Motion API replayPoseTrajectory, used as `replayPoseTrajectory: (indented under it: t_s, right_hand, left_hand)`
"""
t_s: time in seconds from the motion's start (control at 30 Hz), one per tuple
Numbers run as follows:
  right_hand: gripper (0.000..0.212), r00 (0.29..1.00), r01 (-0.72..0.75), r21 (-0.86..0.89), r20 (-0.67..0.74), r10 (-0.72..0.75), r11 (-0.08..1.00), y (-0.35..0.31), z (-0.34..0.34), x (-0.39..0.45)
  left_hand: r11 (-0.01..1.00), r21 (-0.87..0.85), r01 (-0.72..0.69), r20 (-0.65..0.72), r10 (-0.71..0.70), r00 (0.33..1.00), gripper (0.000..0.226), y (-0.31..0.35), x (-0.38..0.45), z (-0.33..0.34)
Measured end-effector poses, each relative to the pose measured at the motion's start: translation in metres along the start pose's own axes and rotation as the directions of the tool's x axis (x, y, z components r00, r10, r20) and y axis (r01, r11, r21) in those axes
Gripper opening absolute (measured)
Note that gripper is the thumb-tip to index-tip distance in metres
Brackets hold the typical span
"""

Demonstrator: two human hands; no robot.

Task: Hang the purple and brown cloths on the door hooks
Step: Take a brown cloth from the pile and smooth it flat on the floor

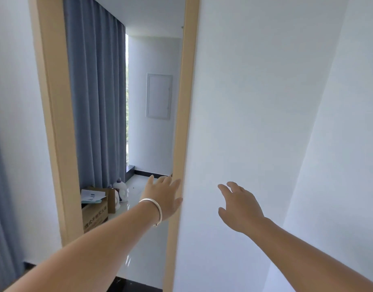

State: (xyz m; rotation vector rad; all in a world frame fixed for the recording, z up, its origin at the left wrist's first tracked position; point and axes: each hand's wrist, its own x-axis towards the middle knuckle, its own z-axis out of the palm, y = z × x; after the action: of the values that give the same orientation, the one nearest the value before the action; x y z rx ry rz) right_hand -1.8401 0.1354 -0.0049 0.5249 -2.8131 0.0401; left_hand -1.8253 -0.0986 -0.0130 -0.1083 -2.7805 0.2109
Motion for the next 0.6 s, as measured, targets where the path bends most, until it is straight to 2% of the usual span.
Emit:
replayPoseTrajectory:
  t_s: [0.13, 0.27, 0.43, 0.6]
  right_hand:
    - [0.061, 0.992, 0.121, 0.044, 0.028, -0.122, 0.992, -0.042, 0.035, 0.066]
    - [0.054, 0.956, 0.290, 0.084, 0.016, -0.293, 0.953, -0.098, 0.061, 0.139]
    - [0.058, 0.860, 0.510, 0.128, -0.083, -0.504, 0.850, -0.171, 0.073, 0.229]
    - [0.063, 0.739, 0.672, 0.201, -0.112, -0.664, 0.713, -0.250, 0.089, 0.284]
  left_hand:
    - [0.990, 0.050, 0.135, 0.068, -0.139, 0.988, 0.056, -0.061, 0.003, 0.031]
    - [0.946, 0.100, 0.310, 0.086, -0.318, 0.944, 0.054, -0.127, 0.003, 0.050]
    - [0.839, 0.204, 0.505, 0.112, -0.532, 0.839, 0.057, -0.202, -0.005, 0.055]
    - [0.685, 0.286, 0.669, 0.112, -0.718, 0.687, 0.061, -0.259, -0.032, 0.054]
